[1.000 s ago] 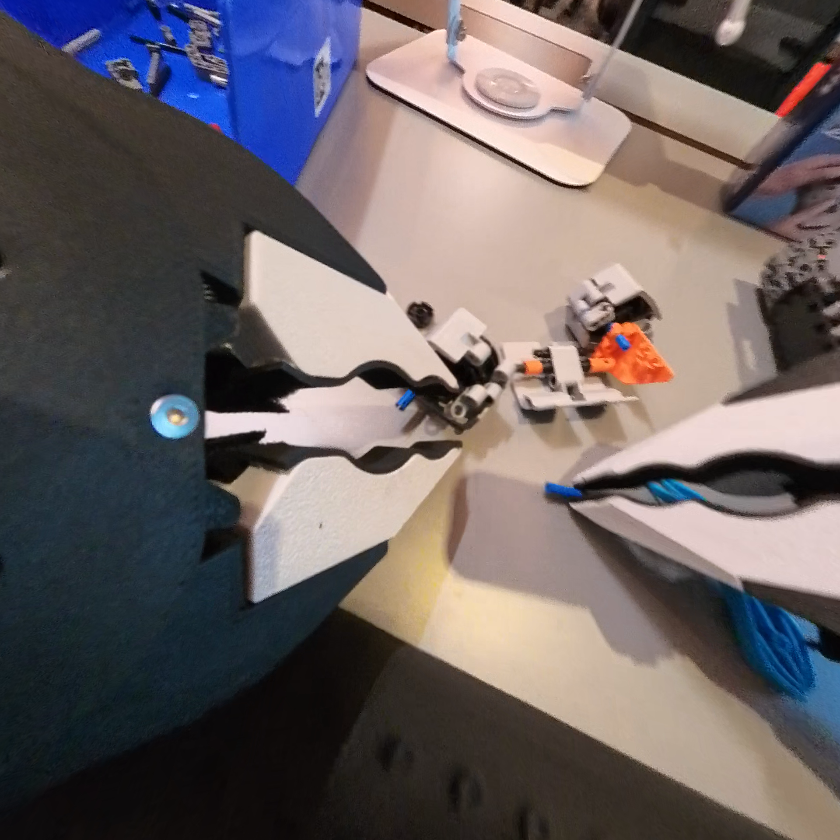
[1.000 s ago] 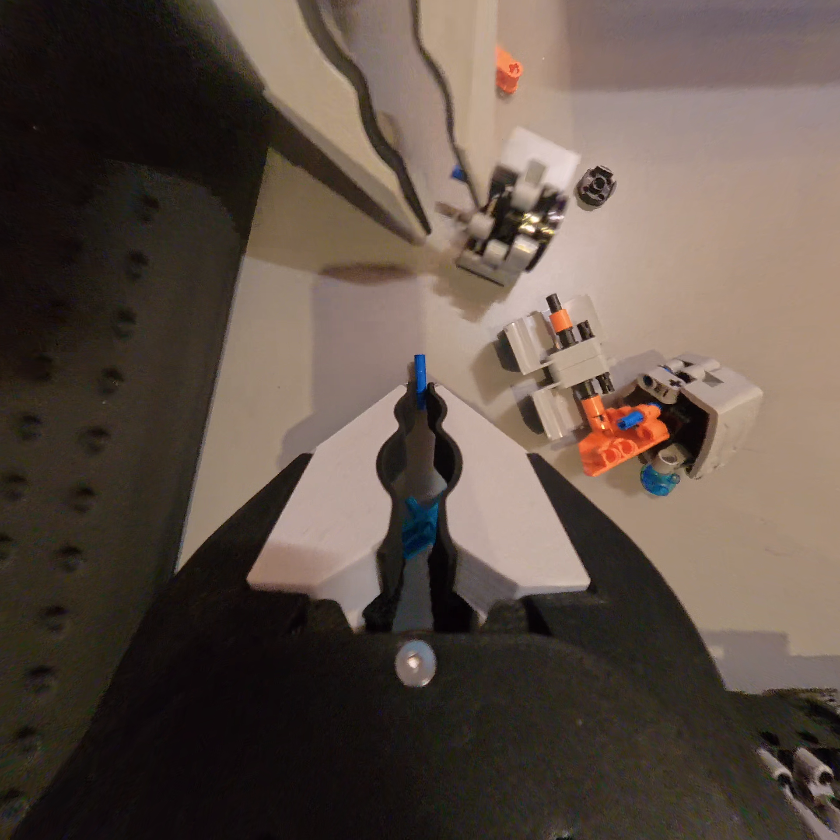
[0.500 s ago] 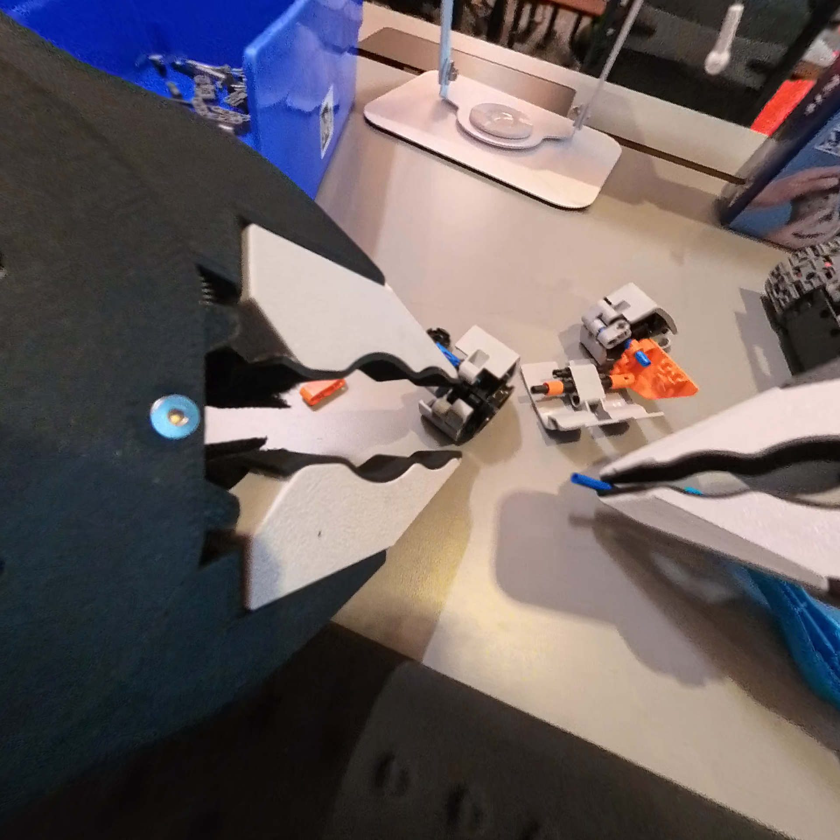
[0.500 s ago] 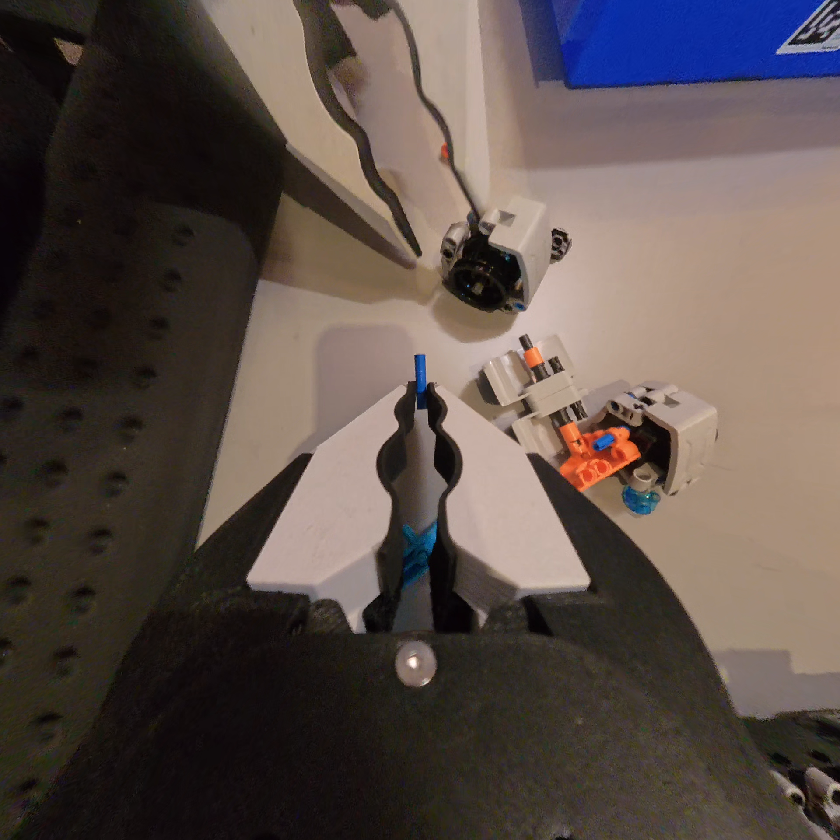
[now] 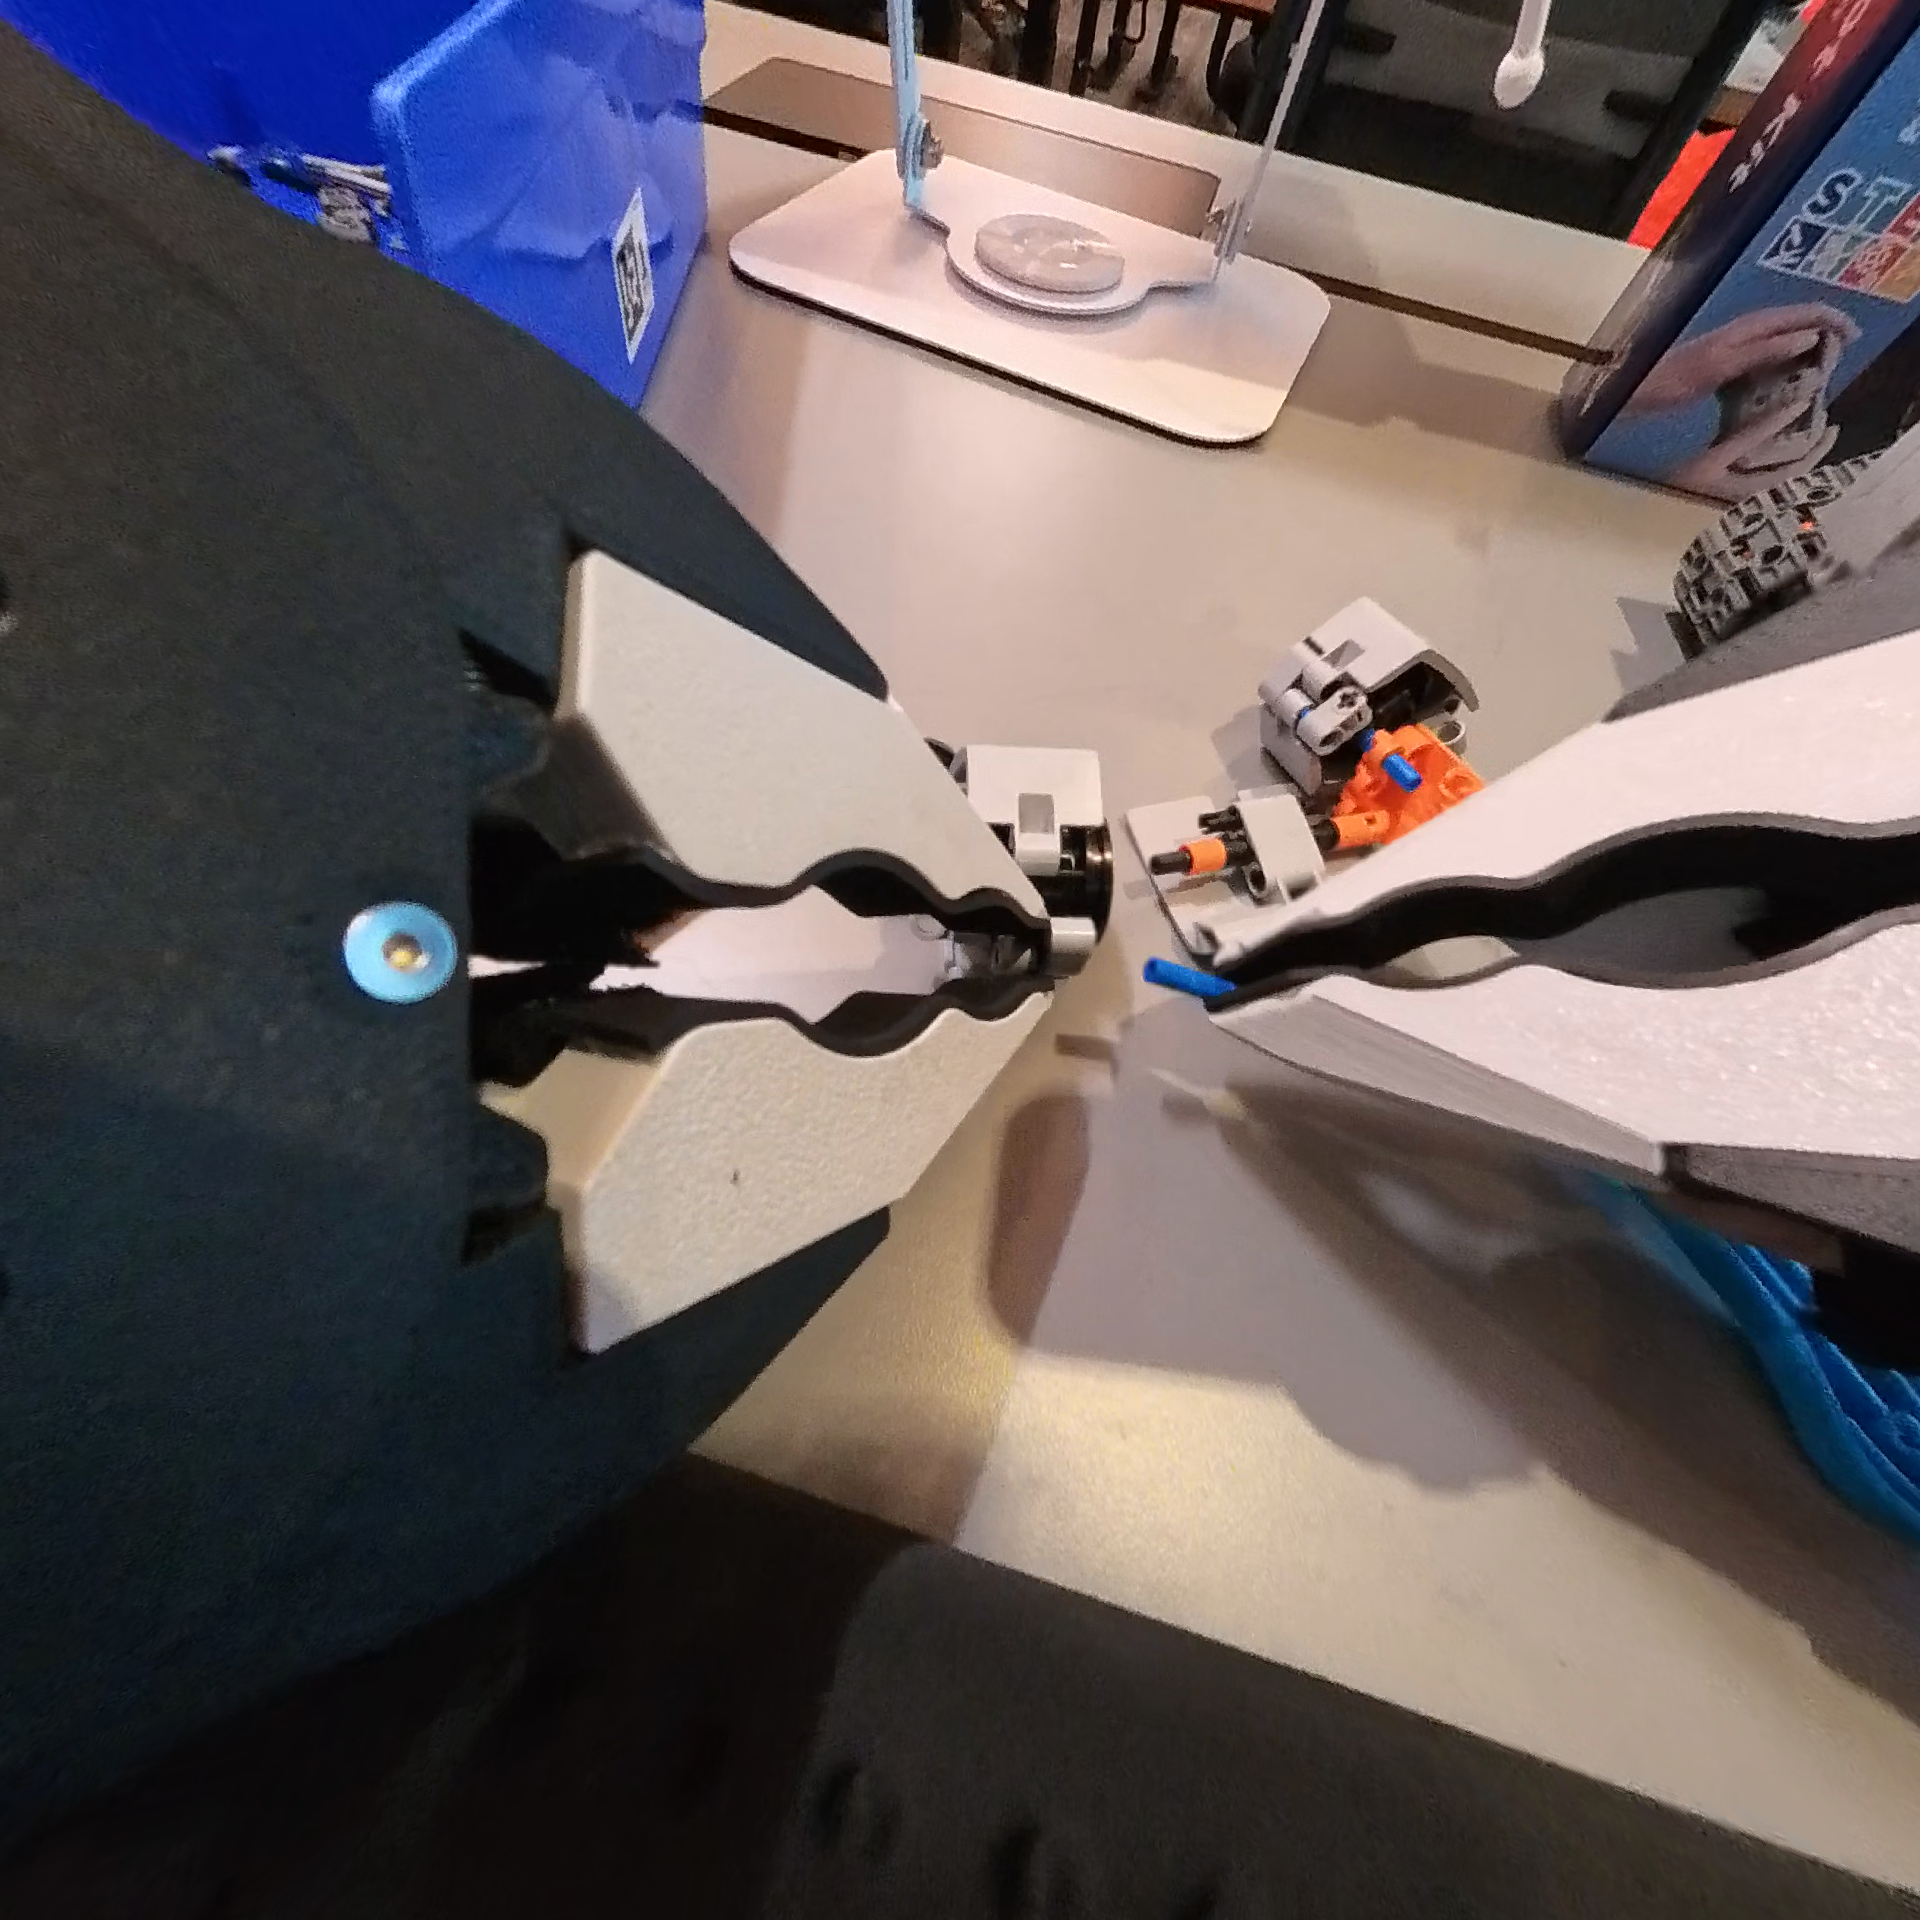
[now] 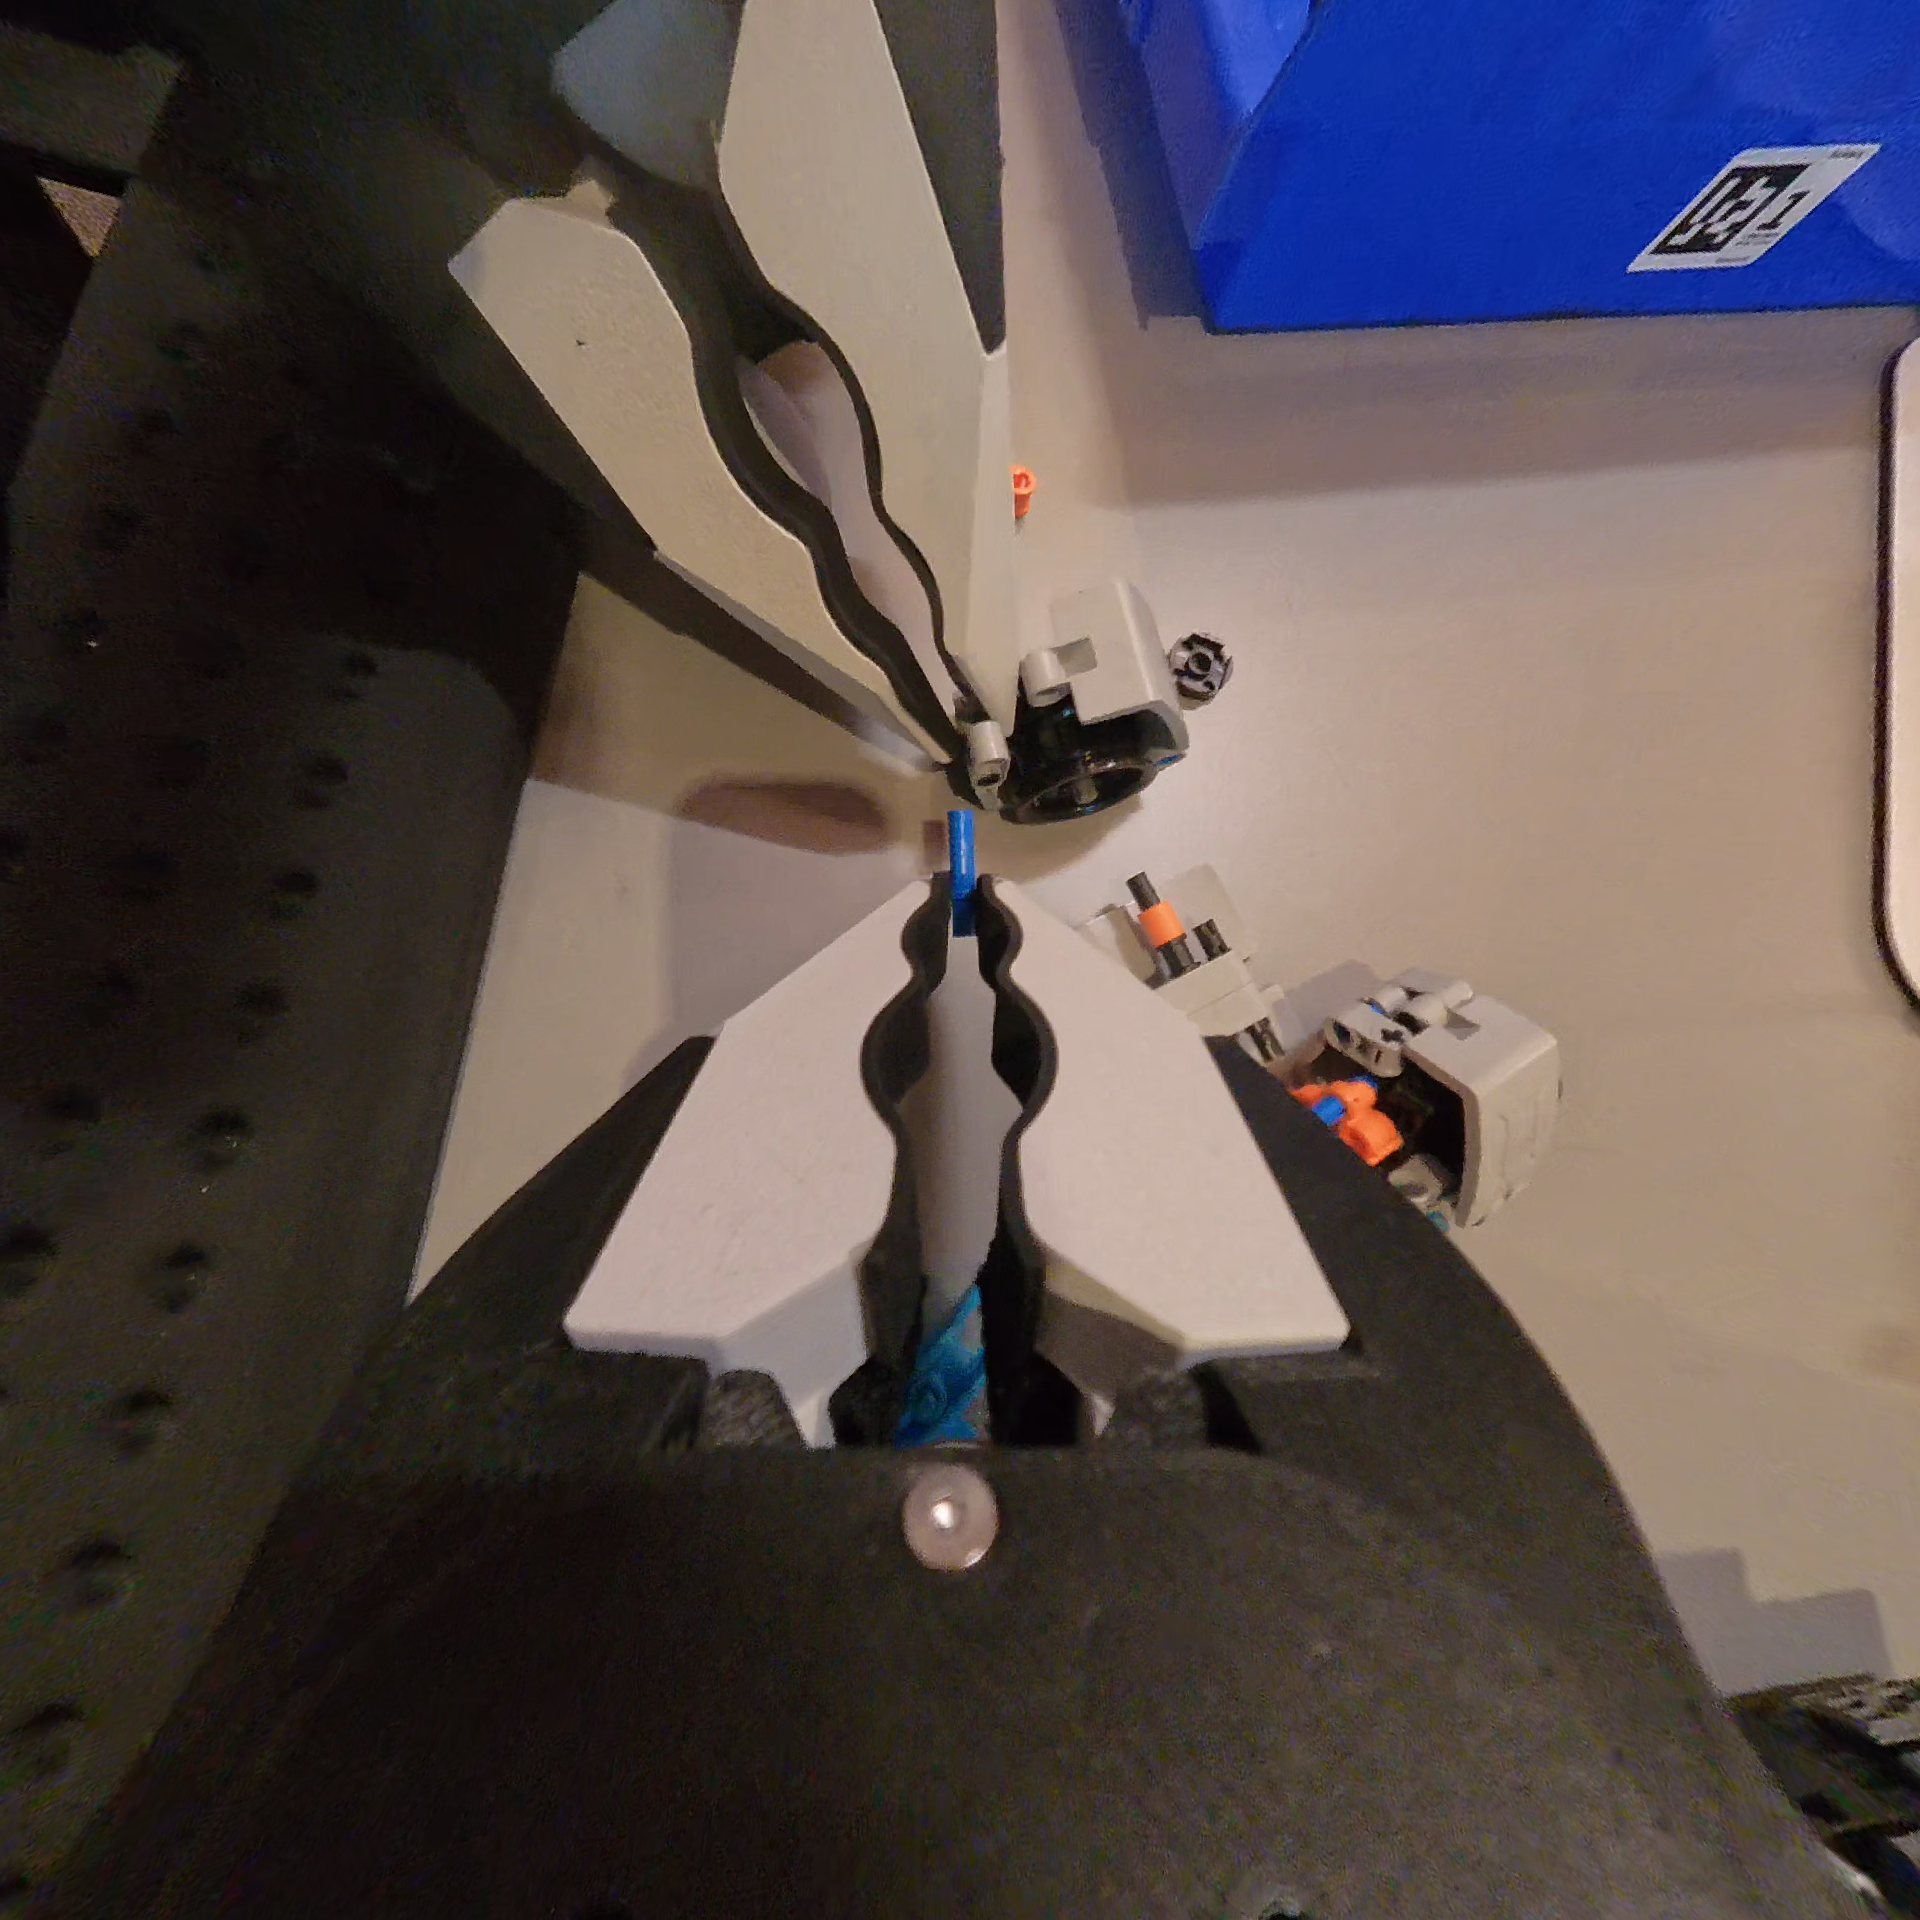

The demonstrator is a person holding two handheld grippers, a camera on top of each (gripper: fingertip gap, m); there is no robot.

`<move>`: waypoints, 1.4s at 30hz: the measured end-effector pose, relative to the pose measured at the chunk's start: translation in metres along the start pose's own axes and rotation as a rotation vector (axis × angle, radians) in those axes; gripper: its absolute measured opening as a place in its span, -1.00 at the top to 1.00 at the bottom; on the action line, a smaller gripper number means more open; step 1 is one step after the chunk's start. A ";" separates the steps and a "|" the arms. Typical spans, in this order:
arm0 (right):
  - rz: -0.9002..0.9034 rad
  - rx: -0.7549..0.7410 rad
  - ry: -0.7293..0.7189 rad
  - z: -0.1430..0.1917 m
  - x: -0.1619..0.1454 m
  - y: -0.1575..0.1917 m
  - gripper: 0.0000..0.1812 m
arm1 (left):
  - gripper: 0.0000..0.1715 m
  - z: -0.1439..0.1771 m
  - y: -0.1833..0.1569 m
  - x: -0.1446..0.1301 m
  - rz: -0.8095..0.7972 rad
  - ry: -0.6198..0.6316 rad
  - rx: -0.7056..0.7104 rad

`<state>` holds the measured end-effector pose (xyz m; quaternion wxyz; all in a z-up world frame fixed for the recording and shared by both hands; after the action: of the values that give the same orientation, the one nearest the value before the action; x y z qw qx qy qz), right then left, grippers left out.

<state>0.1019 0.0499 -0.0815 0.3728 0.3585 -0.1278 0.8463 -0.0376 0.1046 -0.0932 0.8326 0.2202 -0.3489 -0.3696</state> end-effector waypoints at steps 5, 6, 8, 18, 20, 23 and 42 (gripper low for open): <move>0.040 -0.022 0.009 -0.003 0.004 0.001 0.98 | 0.95 -0.001 0.000 0.002 0.003 -0.018 -0.007; 0.047 -0.029 0.009 -0.004 0.004 0.001 0.98 | 0.95 -0.001 0.000 0.002 0.005 -0.018 -0.012; 0.058 -0.046 0.017 -0.005 0.005 0.001 0.98 | 0.95 -0.001 0.001 0.002 0.006 -0.025 -0.009; 0.108 -0.092 0.052 -0.006 0.006 0.004 0.99 | 0.94 -0.004 0.004 0.006 0.003 -0.027 -0.015; 0.114 -0.101 0.064 -0.005 0.006 0.004 0.99 | 0.95 -0.005 0.004 0.008 -0.012 -0.011 -0.016; 0.103 -0.087 0.075 -0.003 0.005 0.004 0.99 | 0.94 -0.007 0.003 0.010 -0.026 0.012 -0.018; -0.151 0.236 0.020 0.013 0.001 -0.002 0.98 | 1.00 0.008 -0.023 0.037 -0.332 -0.061 0.175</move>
<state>0.1093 0.0453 -0.0719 0.3919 0.4000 0.0035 0.8285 -0.0361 0.0614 -0.0872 0.7268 0.3351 -0.3637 -0.4767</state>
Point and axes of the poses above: each gripper's, where its closed fingertips meet, z back along the fingers, x out of its top, y = z × x across the jaws, the point moved 10 cm from there along z, back along the fingers, and after that the axes turned 15 degrees about -z, right-handed, at the moved point
